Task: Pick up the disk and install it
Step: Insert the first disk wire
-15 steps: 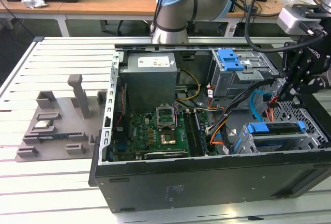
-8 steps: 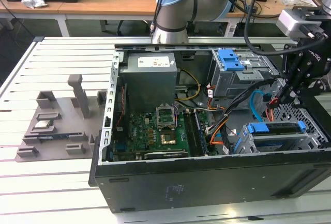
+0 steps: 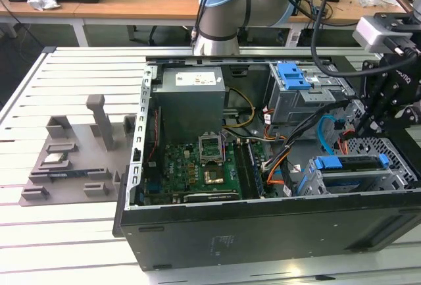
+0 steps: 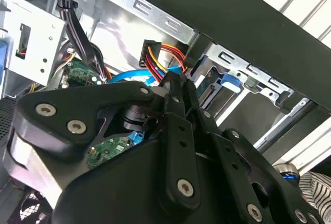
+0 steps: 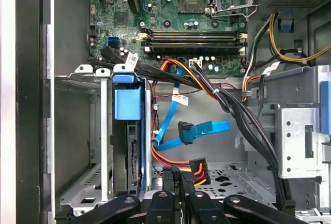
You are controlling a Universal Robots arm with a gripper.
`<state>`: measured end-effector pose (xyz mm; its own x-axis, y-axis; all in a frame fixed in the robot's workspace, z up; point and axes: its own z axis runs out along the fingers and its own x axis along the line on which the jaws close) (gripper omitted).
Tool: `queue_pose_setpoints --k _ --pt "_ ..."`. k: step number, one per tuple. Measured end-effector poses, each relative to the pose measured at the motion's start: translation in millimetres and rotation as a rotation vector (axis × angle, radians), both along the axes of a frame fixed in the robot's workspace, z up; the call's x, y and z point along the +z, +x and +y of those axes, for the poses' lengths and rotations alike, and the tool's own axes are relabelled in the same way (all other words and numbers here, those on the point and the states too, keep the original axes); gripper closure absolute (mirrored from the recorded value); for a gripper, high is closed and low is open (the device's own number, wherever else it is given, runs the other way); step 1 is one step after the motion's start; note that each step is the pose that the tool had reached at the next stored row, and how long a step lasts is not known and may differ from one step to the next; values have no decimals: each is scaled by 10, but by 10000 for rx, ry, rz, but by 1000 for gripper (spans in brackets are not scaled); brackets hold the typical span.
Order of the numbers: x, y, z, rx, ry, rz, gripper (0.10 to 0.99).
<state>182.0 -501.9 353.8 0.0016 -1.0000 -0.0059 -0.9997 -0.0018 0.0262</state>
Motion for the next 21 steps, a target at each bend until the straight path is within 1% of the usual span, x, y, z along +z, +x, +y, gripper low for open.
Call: queue_pose_setpoints --k 4,6,10,12,21 --pt "-1 -3 -18 0 -1 0 914" --pt "-2 -7 -46 -1 -2 0 914" --pt "-4 -10 -77 0 -1 -1 914" --pt "-7 -10 -117 -1 -1 0 914" --pt "-12 -10 -259 0 -1 0 914"
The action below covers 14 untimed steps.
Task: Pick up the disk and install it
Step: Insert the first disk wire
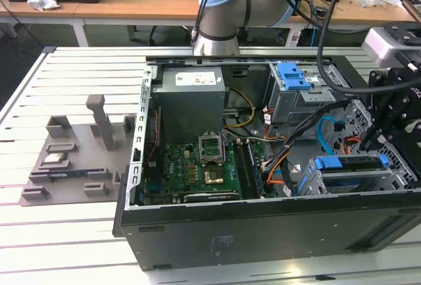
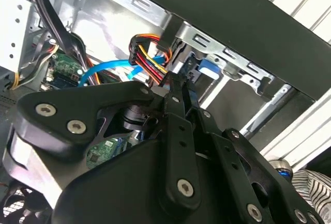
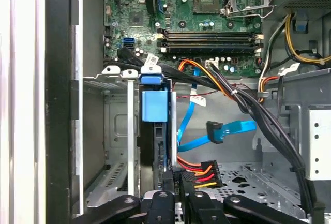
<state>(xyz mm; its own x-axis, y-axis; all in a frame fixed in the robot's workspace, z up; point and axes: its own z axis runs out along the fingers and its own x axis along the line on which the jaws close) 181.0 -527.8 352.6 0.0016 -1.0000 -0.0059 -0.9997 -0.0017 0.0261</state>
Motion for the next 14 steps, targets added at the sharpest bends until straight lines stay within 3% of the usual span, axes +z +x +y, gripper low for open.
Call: queue_pose_setpoints --k 3,14 --pt "-5 -3 -73 -1 1 0 914" --pt "-100 -30 -75 0 -3 0 914"
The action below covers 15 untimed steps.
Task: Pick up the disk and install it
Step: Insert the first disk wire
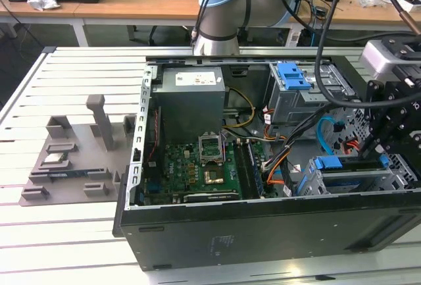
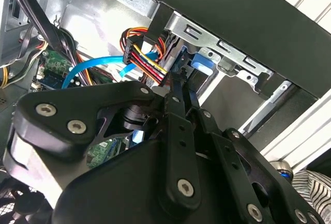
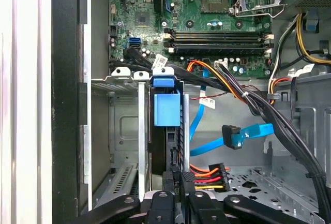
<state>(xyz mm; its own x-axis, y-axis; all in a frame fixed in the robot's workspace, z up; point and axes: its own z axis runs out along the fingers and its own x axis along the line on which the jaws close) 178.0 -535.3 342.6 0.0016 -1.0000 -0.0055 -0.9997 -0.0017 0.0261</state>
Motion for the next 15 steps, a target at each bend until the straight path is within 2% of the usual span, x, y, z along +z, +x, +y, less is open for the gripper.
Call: queue_pose_setpoints --k 11,15 --pt "-19 0 1 7 3 0 914" --pt "20 0 1 7 27 1 914"
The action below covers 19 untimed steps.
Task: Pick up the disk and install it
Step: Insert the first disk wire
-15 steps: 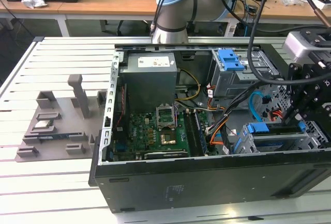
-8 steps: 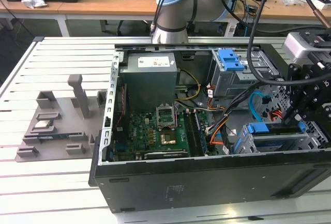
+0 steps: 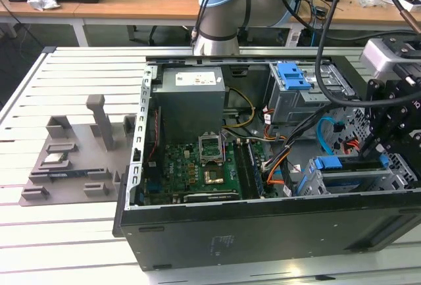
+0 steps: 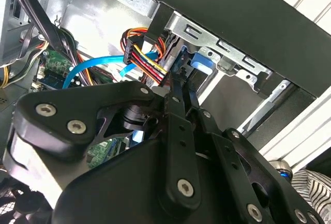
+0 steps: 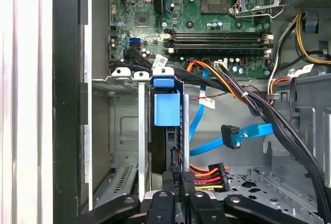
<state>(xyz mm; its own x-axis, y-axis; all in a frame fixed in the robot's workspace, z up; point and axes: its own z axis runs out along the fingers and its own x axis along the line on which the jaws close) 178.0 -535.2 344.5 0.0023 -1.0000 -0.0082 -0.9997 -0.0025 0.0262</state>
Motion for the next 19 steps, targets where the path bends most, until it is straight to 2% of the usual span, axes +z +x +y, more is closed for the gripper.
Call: queue_pose_setpoints --k 19 --pt "-31 14 -5 1 20 12 914"
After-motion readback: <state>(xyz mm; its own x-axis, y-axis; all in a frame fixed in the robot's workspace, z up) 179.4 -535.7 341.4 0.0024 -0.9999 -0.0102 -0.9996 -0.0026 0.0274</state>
